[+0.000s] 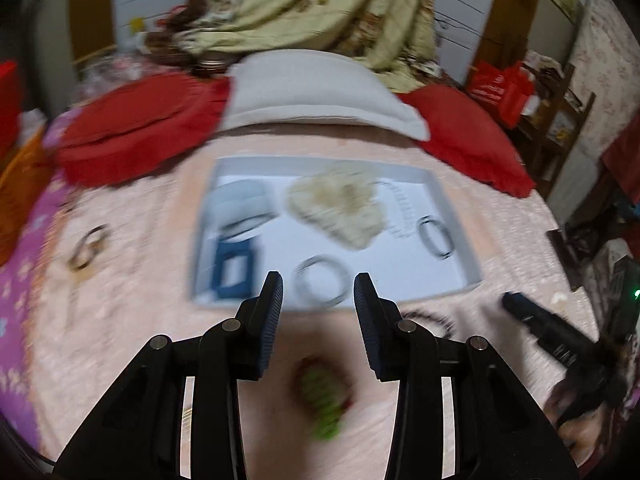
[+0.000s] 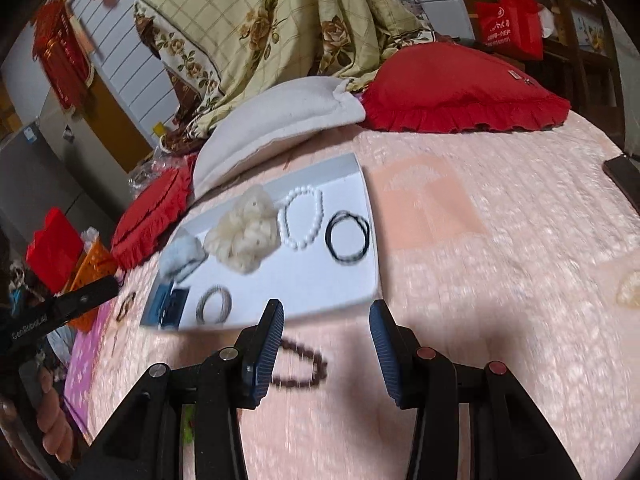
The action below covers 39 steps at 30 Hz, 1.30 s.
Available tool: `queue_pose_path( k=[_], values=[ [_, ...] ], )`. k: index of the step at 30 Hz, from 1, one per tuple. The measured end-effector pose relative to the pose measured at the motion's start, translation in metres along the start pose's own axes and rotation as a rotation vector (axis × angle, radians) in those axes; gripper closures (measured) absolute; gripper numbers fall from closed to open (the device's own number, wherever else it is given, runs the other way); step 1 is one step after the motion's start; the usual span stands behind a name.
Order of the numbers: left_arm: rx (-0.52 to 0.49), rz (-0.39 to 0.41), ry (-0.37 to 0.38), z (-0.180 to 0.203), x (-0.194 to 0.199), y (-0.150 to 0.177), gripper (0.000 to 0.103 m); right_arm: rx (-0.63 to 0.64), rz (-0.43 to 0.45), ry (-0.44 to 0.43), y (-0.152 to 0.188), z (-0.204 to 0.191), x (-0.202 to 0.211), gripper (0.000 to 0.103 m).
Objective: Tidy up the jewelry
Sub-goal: 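Withdraw both tools from the box toward the bead bracelets, then grasp the gold spiral hair tie with the left tool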
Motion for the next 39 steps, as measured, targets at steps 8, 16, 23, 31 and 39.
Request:
queue_pose_path(
  k=[8,16,23,31,39],
  values=[
    [0.2,0.003,-0.12,-0.133,0.042,0.055,0.066,0.024,-0.023,-0.076,0.04,-0.02,0.01,0.06],
    [0.2,-0.066,-0.119,-0.148,0.02,0.101,0.066,0.109,-0.147,-0.109,0.07,-0.061,-0.018,0.06],
    [0.137,-0.124,-0.048,-0.122,-0.017,0.118,0.066,0.183,-0.209,-0.086,0.088,-0.084,-0.039,0.06],
    [0.099,-0.154,-0.011,-0.107,-0.043,0.122,0.067,0.291,-0.236,-0.123,0.096,-0.128,-0.059,0.064],
    [0.037,-0.118,-0.07,-0.104,-0.05,0.123,0.085,0.392,-0.246,-0.112,0.107,-0.157,-0.081,0.071]
  ],
)
Point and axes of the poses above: each gripper's, at about its wrist camera, not at the fingertips, and x roughly against the way its jaws point, z to its right, y to its underside, the point moved 6 cm from there along -x, roughly the way its jaws point, and after that the axes turned 3 degrees about -z, right-handed, at the moved point
